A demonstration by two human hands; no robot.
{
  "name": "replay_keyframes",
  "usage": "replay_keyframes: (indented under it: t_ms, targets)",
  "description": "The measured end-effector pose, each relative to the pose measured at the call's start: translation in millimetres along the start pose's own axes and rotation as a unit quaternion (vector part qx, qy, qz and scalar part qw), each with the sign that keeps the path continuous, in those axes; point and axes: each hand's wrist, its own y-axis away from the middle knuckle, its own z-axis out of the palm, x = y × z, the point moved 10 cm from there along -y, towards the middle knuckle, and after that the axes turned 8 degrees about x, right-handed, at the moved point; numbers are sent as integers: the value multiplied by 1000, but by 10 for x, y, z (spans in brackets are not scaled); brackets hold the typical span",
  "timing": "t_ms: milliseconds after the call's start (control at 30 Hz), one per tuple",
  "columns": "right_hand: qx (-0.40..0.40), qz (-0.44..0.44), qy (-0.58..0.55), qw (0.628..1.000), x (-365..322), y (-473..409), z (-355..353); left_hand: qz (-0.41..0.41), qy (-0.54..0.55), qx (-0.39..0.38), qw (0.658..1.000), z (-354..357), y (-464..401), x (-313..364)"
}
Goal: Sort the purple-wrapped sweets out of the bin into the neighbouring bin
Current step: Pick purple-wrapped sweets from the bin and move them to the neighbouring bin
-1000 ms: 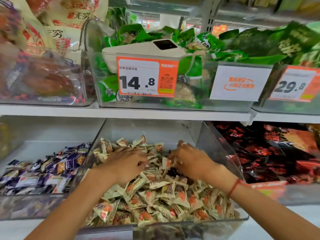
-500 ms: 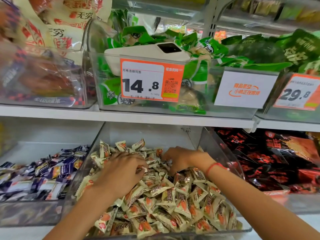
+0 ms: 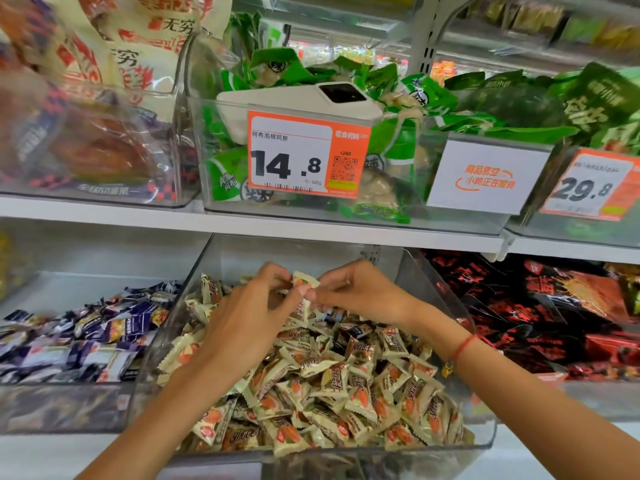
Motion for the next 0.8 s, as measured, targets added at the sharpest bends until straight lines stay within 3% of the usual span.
replay_keyframes:
  t_ms: [100,167,233,300,400,467,567,667,733,800]
  targets:
    - [-32,9,-2,999,36,-20,103,-37,55,49,997,-160,-6,-13]
    - [-45,27,122,991,278,-83,31,-3,-8,74,997,-282,6,20]
    - [-78,60,360,928,645,-104,-91,44,-103,94,989,-402,21,81]
    - [-140,82,500,850,927,-57,-99,70,-195,82,975,-398,13,48]
    - [-93,108,516,844,937,-79,-177,112,-247,83,959,-371,-13,38]
    - [-35,101,468,877,798,-108,-254,145,-220,89,961,-321,14,157]
    - [25,58,166,984,424,-58,-201,97,-88,41,991,-163,47,245]
    - [101,-45,-7,994,-19,96,-186,1,57,-30,998,95,60,214]
    - [125,-82,-18,989,-139,186,-148,-34,168,-23,985,136,57,181]
    - [104,-71,-14,992,-90,200,-134,-45,192,11,980,70,55,93]
